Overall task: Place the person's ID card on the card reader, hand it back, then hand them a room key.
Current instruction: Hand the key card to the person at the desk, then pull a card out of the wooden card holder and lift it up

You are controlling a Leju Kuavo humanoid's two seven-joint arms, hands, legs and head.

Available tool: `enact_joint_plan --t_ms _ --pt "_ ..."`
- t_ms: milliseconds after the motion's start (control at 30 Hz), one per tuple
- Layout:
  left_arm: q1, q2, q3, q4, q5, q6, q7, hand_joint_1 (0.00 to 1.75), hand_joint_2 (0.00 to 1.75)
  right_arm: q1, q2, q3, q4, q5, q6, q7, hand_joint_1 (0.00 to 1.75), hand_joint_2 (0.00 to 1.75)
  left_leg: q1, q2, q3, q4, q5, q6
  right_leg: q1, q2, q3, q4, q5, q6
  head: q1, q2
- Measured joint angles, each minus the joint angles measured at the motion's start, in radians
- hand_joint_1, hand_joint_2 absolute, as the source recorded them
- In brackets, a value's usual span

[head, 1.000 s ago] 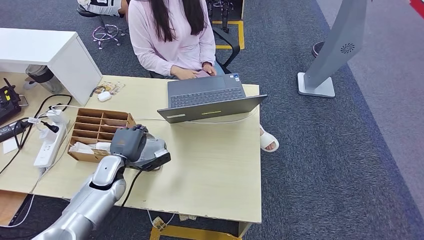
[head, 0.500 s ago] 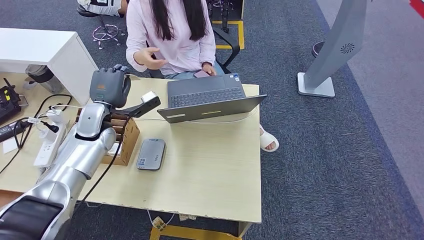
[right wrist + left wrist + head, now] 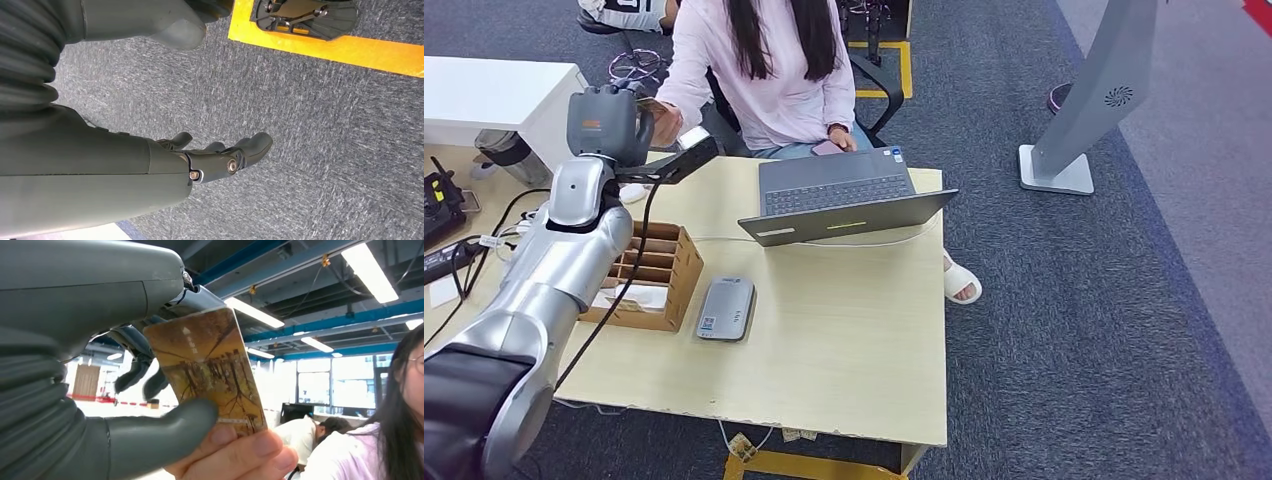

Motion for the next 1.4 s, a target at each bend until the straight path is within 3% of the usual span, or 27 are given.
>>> enact_joint_plan --t_ms 400,567,700,933,1067,1200,1400 --pt "-0.005 -0.002 0.032 0.041 0.033 -0.029 -0.014 0.00 1.75 0.000 0.000 0.006 0.001 -0.008 0.000 0.002 0.00 1.75 0.000 0.000 0.000 0.000 0.000 0.000 0.000 0.000 0.000 0.000 0.000 0.000 0.000 0.000" --pt "0.023 -0.008 0.047 0.030 0.099 -0.027 -0.078 0.00 1.75 0.001 0.000 0.006 0.001 -0.017 0.000 0.001 0.00 1.75 0.000 0.000 0.000 0.000 0.000 0.000 0.000 0.000 0.000 0.000 0.000 0.000 0.000 0.000" --pt "0.163 0.001 0.051 -0.099 0.169 -0.028 -0.128 0.00 1.75 0.010 0.000 0.006 0.001 -0.044 -0.008 -0.014 0.00 1.75 0.000 0.002 0.000 0.000 0.000 0.000 0.000 0.002 0.000 0.000 0.000 0.000 0.000 0.000" --pt "0.580 0.067 0.081 -0.493 0.225 -0.010 -0.174 0.00 1.75 0.041 0.000 -0.010 0.000 -0.084 -0.020 -0.035 0.00 1.75 0.000 0.007 0.000 -0.001 -0.003 0.000 0.000 0.008 -0.002 0.000 -0.002 -0.001 0.000 0.000" --pt "0.757 0.092 0.108 -0.648 0.198 -0.009 -0.184 0.00 1.75 0.050 0.000 -0.024 -0.003 -0.094 -0.018 -0.038 0.00 1.75 0.000 0.007 -0.001 -0.001 -0.004 0.000 0.000 0.007 -0.003 0.000 -0.003 0.000 0.000 0.000" --pt "0.848 0.111 0.131 -0.722 0.155 -0.022 -0.173 0.00 1.75 0.055 0.000 -0.035 -0.008 -0.098 -0.017 -0.040 0.00 1.75 0.000 0.006 -0.001 -0.001 -0.004 0.000 0.000 0.006 -0.003 0.000 -0.003 0.000 0.000 0.000" --pt "0.903 0.135 0.143 -0.760 0.102 -0.063 -0.139 0.00 1.75 0.056 0.000 -0.050 -0.012 -0.102 -0.016 -0.040 0.00 1.75 0.000 0.005 -0.001 -0.001 -0.003 0.000 0.000 0.005 -0.002 0.000 -0.002 -0.001 0.000 0.000"
